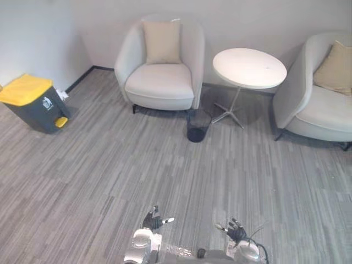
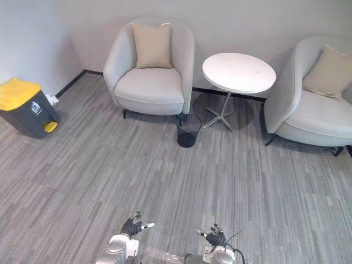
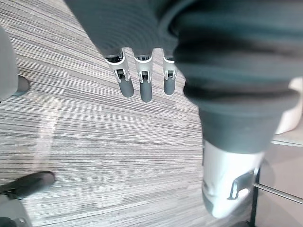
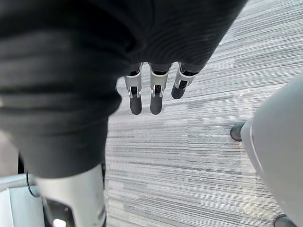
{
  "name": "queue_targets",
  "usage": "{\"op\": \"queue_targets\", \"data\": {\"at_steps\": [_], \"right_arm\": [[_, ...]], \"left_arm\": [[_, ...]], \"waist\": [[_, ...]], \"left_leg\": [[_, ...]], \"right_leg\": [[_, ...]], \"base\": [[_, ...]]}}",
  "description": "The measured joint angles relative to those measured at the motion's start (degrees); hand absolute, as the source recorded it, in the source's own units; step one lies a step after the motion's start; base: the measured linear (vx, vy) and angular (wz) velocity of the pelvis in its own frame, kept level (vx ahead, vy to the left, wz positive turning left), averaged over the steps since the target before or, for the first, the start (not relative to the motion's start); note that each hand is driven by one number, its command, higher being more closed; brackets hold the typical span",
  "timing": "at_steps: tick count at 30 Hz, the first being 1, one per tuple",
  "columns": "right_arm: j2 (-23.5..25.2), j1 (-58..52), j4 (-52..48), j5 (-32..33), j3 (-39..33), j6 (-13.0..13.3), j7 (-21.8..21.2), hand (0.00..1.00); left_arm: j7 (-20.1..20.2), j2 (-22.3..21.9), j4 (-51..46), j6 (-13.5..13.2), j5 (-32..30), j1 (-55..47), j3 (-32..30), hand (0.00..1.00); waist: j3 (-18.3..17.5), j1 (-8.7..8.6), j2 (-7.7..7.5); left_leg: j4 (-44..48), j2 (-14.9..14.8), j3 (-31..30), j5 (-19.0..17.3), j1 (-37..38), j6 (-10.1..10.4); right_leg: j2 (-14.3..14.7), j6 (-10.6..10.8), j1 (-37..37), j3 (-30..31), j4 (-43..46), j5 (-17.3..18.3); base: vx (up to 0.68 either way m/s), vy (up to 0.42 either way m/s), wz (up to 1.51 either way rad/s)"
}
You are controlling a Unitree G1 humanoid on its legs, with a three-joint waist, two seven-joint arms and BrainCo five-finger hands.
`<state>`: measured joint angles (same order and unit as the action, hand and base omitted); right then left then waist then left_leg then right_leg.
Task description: Organize the slippers on the shoe rack
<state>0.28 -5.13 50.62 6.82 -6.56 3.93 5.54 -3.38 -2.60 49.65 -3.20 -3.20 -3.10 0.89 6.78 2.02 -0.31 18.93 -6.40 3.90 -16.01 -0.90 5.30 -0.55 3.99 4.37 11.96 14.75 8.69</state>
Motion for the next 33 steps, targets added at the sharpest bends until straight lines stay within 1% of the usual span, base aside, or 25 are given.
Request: {"op": "queue_targets", "data": {"at_steps": [1, 2, 3, 4, 5, 6, 7, 8, 9, 10, 12, 13, 15, 17, 18, 19, 21, 23, 24, 26, 29, 30, 31, 33], "right_arm": [[0.10, 0.02, 0.03, -0.03, 0.09, 0.00, -0.02, 0.00], [0.79, 0.44, 0.05, -0.12, 0.26, -0.01, -0.41, 0.00], [1.16, 0.54, 0.06, -0.12, 0.26, -0.05, -0.48, 0.00], [1.54, 0.45, 0.04, -0.19, 0.25, -0.02, -0.55, 0.00], [1.54, 0.38, 0.04, -0.24, 0.25, 0.00, -0.58, 0.00], [1.56, 0.37, 0.12, -0.51, 0.18, 0.00, -0.57, 0.00], [1.58, 0.31, 0.32, -0.69, 0.14, 0.00, -0.57, 0.00], [1.50, 0.28, 0.35, -0.69, -0.20, 0.07, -0.52, 0.00], [1.34, 0.18, 0.56, -0.67, -0.34, 0.27, -0.51, 0.00], [0.91, 0.21, 0.92, -0.62, -0.86, 0.23, -0.41, 0.00], [-0.50, 0.68, 3.09, -0.60, -2.38, 0.18, -0.39, 0.00], [-0.86, 0.69, 3.53, -0.59, -2.56, 0.20, -0.39, 0.00], [-1.57, 1.18, 5.61, -0.57, -4.26, 0.12, -0.38, 0.00], [-2.63, 0.58, 6.99, -0.41, -5.22, 0.04, -0.27, 0.00], [-2.62, 0.33, 7.14, -0.27, -5.51, 0.02, -0.25, 0.00], [-2.65, -0.64, 7.37, 0.16, -6.90, 0.02, -0.14, 0.00], [-2.50, -0.79, 7.41, 0.56, -7.99, 0.02, 0.09, 0.00], [-2.47, -1.19, 7.40, 0.69, -8.98, 0.03, 0.09, 0.00], [-2.47, -1.19, 7.38, 0.71, -9.00, 0.03, 0.09, 0.00], [-2.55, -1.26, 7.08, 0.92, -9.08, 0.06, 0.07, 0.00], [-2.65, -1.58, 6.79, 1.10, -9.32, 0.05, 0.04, 0.00], [-2.64, -1.60, 6.71, 1.08, -9.56, 0.07, 0.04, 0.00], [-2.50, -1.64, 6.69, 1.09, -9.91, 0.07, 0.04, 0.00], [-2.41, -1.67, 6.73, 1.07, -10.22, 0.06, 0.03, 0.00]], "left_arm": [[0.01, 0.12, 0.10, 0.04, 0.01, -0.25, 0.01, 0.00], [-0.08, 0.45, -0.05, 0.14, 0.07, -0.88, 0.01, 0.00], [-0.11, 0.62, -0.14, 0.14, 0.09, -0.89, 0.00, 0.00], [-0.15, 0.81, -0.14, 0.14, 0.62, -0.93, -0.05, 0.00], [-0.15, 0.73, -0.06, 0.16, 0.99, -1.13, -0.50, 0.00], [-0.13, 0.67, 0.05, 0.15, 1.14, -1.16, -1.36, 0.00], [-0.16, 0.72, 0.25, 0.13, 1.18, -1.10, -2.23, 0.00], [-0.18, 0.89, 1.01, 0.14, 1.19, -0.89, -2.70, 0.00], [-0.16, 0.61, 1.80, 0.16, 1.22, -0.78, -3.58, 0.00], [-0.14, 0.08, 2.03, 0.17, 1.26, -0.78, -4.01, 0.00], [-0.15, -0.25, 3.18, 0.14, 1.34, -0.65, -4.35, 0.00], [-0.21, -0.23, 3.48, 0.13, 1.51, -0.46, -4.39, 0.00], [-0.40, 0.17, 5.22, 0.13, 2.74, 0.71, -4.38, 0.00], [-0.41, 0.26, 6.22, 0.12, 3.57, 1.40, -4.35, 0.00], [-0.40, 0.25, 6.22, 0.10, 3.74, 1.41, -4.35, 0.00], [-0.43, 0.28, 6.22, 0.09, 4.43, 1.37, -4.39, 0.00], [-0.61, 0.71, 6.22, 0.06, 4.57, 1.38, -4.50, 0.00], [-1.25, 1.20, 6.30, 0.06, 4.62, 1.27, -5.08, 0.00], [-1.33, 1.20, 6.29, 0.04, 4.62, 1.27, -5.60, 0.00], [-1.45, 1.40, 6.30, 0.02, 4.61, 1.09, -6.72, 0.00], [-1.42, 1.44, 6.22, -0.11, 4.57, 0.24, -6.88, 0.00], [-1.40, 1.35, 6.24, -0.11, 4.57, 0.15, -7.66, 0.00], [-1.41, 1.30, 6.28, -0.11, 4.56, 0.14, -8.66, 0.00], [-1.37, 1.25, 6.26, -0.17, 4.53, 0.29, -8.81, 0.00]], "waist": [[0.03, 0.35, -0.13], [-0.06, 0.43, -0.19], [-0.19, 0.53, -0.41], [-0.20, 0.72, -0.55], [-0.22, 0.69, -0.54], [-0.23, 0.71, -0.56], [-0.32, 0.78, -0.72], [-0.58, 0.72, -1.19], [-1.02, 0.56, -0.84], [-1.39, 0.47, -0.48], [-2.38, 0.76, 0.75], [-2.46, 0.82, 0.90], [-2.26, 1.00, 1.17], [-1.57, 0.80, 0.77], [-1.56, 0.76, 0.70], [-1.51, 0.68, 0.95], [-1.61, 0.72, 0.59], [-1.33, 0.63, 1.07], [-1.37, 0.63, 1.01], [-0.93, 0.67, 1.84], [-1.07, 0.74, 2.44], [-1.00, 0.70, 2.57], [-1.07, 0.57, 2.40], [-1.11, 0.35, 2.40]], "left_leg": [[-0.06, -0.02, 1.03, -0.11, 0.07, -0.21], [-0.25, -0.03, 4.18, -0.08, 0.08, -0.51], [-0.26, -0.03, 5.36, 0.00, 0.16, -0.64], [-0.34, -0.20, 7.17, 0.07, 0.88, -0.72], [-0.42, -0.58, 8.43, 0.08, 1.67, -0.70], [-0.52, -1.14, 9.37, 0.11, 2.35, -0.66], [-0.85, -1.53, 10.08, 0.25, 3.12, -0.30], [-1.41, -1.89, 10.24, 0.61, 4.08, 0.45], [-2.96, -1.92, 9.68, 0.91, 4.32, 0.83], [-4.17, -2.07, 9.61, 1.47, 4.66, 0.80], [-7.92, -2.20, 8.91, 3.32, 5.02, 0.14], [-8.62, -2.18, 8.57, 3.86, 5.05, 0.30], [-9.87, -2.17, 7.32, 4.63, 5.86, -0.23], [-10.02, -2.09, 6.60, 4.67, 6.91, -0.18], [-10.21, -2.03, 6.52, 4.67, 7.08, -0.18], [-10.44, -1.86, 6.50, 4.65, 7.13, -0.13], [-10.84, -1.45, 6.84, 4.86, 7.01, 0.22], [-10.87, -0.87, 6.88, 4.91, 7.25, 0.28], [-10.88, -0.76, 6.83, 4.91, 7.37, 0.28], [-11.45, -0.40, 6.65, 4.97, 8.05, 0.31], [-12.46, -0.19, 6.27, 5.27, 8.81, 0.42], [-12.87, -0.18, 6.11, 5.45, 9.22, 0.38], [-12.93, -0.18, 5.54, 5.48, 9.19, 0.41], [-13.00, -0.20, 4.50, 5.50, 9.15, 0.44]], "right_leg": [[-0.14, 0.12, 0.42, 0.61, 0.35, -0.04], [-1.68, 0.23, 2.84, -2.65, 2.82, 0.00], [-2.85, 0.10, 4.02, -6.66, 4.31, 0.11], [-5.13, -0.61, 4.86, -13.30, 6.19, 0.49], [-7.01, -1.36, 4.85, -17.64, 7.75, 0.94], [-7.92, -1.95, 4.38, -19.73, 8.87, 1.62], [-8.39, -1.49, 3.75, -20.70, 9.25, 2.33], [-7.52, -1.41, 3.58, -20.78, 8.63, 2.21], [-6.22, -1.82, 3.52, -20.45, 7.42, 1.74], [-5.54, -2.13, 3.51, -20.12, 6.42, 1.18], [-3.35, -2.52, 3.17, -18.79, 1.53, -1.56], [-2.72, -2.68, 3.10, -18.35, -0.02, -2.55], [-1.34, -3.01, 1.29, -17.55, -3.98, -5.36], [-1.20, -2.88, -1.05, -17.67, -6.45, -6.63], [-1.23, -2.77, -1.68, -17.74, -7.25, -6.99], [-1.36, -2.62, -2.47, -17.76, -8.87, -7.99], [-1.54, -2.41, -2.90, -17.36, -10.93, -9.45], [-1.98, -1.95, -4.26, -17.32, -13.40, -10.77], [-2.08, -1.91, -4.54, -17.38, -13.73, -10.89], [-2.32, -1.72, -5.87, -17.55, -15.46, -11.66], [-2.43, -1.55, -7.12, -18.07, -17.33, -12.19], [-2.38, -1.55, -7.61, -18.25, -17.75, -12.20], [-2.37, -1.52, -8.14, -19.05, -18.48, -12.32], [-2.34, -1.53, -8.91, -19.82, -19.19, -12.39]], "base": [[-0.15, 0.164, -1.11], [-0.11, 0.063, -0.81], [-0.14, 0.062, -0.90], [-0.06, -0.016, -0.66], [-0.03, -0.041, -0.62], [0.01, -0.106, -0.46], [0.02, -0.150, -0.42], [0.01, -0.180, -0.33], [0.01, -0.134, -0.27], [0.02, -0.109, -0.27], [0.02, -0.074, -0.36], [0.01, -0.043, -0.40], [0.01, -0.024, -0.28], [-0.01, 0.012, 0.02], [-0.04, 0.054, 0.08], [-0.03, 0.065, -0.02], [-0.03, 0.064, -0.07], [-0.03, 0.048, 0.00], [-0.02, 0.039, 0.03], [0.00, 0.028, 0.05], [0.04, 0.012, 0.08], [0.06, -0.005, 0.13], [0.05, -0.006, 0.15], [0.04, -0.006, 0.22]]}}
